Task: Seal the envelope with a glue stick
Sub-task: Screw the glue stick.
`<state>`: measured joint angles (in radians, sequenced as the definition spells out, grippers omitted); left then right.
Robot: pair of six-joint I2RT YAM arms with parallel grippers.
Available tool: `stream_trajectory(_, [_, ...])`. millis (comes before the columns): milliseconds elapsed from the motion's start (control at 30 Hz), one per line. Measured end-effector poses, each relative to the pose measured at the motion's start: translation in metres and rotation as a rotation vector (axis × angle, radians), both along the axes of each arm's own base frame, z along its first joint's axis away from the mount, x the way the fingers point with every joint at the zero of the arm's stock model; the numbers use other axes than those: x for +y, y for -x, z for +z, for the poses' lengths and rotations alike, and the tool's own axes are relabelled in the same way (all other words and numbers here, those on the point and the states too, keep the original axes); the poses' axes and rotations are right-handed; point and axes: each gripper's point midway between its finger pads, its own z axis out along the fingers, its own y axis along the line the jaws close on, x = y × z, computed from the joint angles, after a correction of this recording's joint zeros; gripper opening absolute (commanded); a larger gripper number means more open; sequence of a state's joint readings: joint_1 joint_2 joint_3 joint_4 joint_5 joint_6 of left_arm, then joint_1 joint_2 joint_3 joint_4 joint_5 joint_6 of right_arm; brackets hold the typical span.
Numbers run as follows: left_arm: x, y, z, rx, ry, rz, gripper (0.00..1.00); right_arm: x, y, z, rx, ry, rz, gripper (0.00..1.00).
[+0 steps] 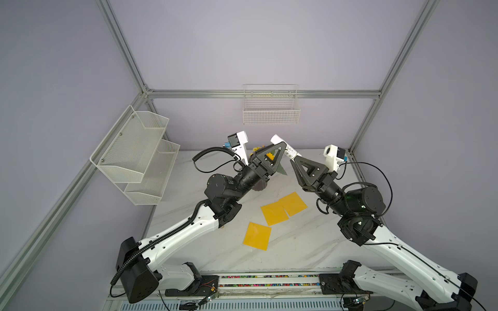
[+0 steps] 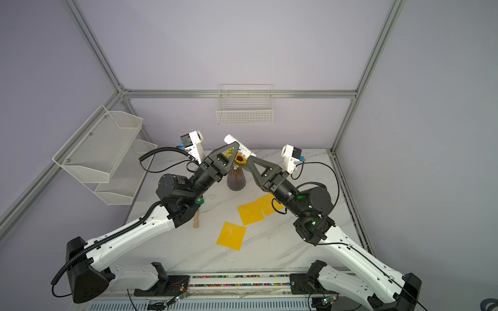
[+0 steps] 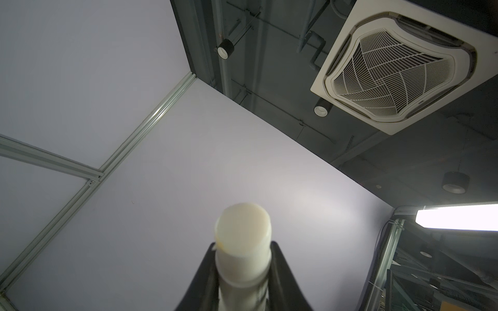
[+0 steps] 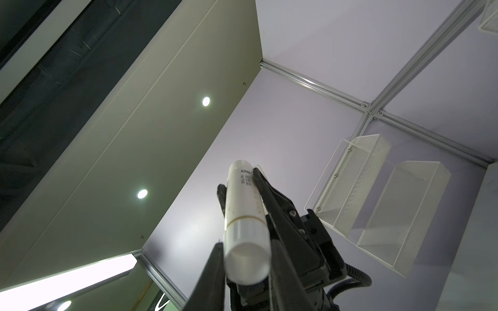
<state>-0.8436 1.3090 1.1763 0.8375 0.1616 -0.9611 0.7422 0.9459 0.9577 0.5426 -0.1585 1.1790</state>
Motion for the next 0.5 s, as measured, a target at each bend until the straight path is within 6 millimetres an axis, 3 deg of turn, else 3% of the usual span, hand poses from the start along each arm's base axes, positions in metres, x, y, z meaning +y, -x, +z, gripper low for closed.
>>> stream_trajectory(133, [0.000, 0.001, 0.000, 0.007, 0.005, -0.012, 0.00, -0.005, -0.001, 0.006, -0.183, 0.159, -0.183, 0.10])
stream_trajectory(233, [0.001, 0.003, 0.003, 0.005, 0.022, -0.024, 0.00, -0.005, 0.001, 0.014, -0.418, 0.321, -0.347, 0.09])
stream_trajectory(400, [0.011, 0.012, 0.017, -0.022, 0.061, -0.032, 0.00, 0.015, 0.013, 0.017, -0.989, 0.621, -0.588, 0.09])
stream_trajectory(500, [0.016, 0.017, 0.023, -0.038, 0.074, -0.036, 0.00, 0.018, 0.018, 0.023, -1.220, 0.714, -0.714, 0.14])
